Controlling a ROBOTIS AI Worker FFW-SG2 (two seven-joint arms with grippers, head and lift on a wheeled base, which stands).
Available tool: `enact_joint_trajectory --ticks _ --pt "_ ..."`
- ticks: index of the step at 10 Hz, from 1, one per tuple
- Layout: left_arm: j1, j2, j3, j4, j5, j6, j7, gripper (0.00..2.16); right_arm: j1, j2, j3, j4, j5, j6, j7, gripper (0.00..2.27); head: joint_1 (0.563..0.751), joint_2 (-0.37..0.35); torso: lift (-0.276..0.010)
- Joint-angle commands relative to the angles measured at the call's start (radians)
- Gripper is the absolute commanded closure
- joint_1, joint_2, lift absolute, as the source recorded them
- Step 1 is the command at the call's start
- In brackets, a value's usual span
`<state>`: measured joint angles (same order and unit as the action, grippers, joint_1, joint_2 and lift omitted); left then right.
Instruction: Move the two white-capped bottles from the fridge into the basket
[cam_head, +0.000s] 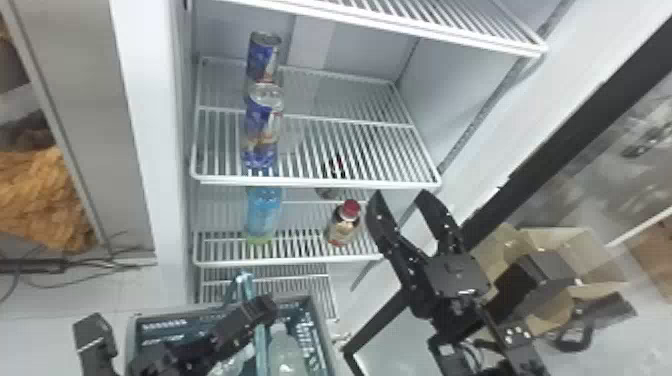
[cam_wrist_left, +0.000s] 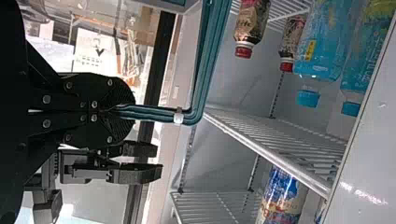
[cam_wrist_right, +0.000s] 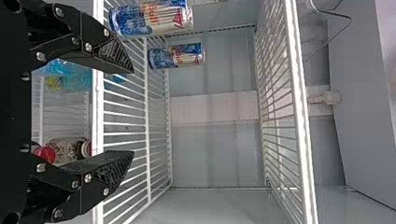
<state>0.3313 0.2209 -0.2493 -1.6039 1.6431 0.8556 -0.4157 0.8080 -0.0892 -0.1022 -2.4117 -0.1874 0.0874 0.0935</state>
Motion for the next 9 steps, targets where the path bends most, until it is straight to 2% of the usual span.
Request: enact_joint_trajectory --ticks 1,9 --pt "0.0 0.0 0.0 0.0 0.0 -0.002 0.0 1.17 -0.001 0.0 0.001 0.0 0.0 -0.002 0.0 0.47 0.695 -0.35 0.0" --pt "-0.007 -0.002 -0.008 0.002 0.0 -0.002 0.0 1.17 -0.006 -0.001 0.003 0.003 -0.01 -0.002 0.0 0.47 0.695 -0.35 0.0"
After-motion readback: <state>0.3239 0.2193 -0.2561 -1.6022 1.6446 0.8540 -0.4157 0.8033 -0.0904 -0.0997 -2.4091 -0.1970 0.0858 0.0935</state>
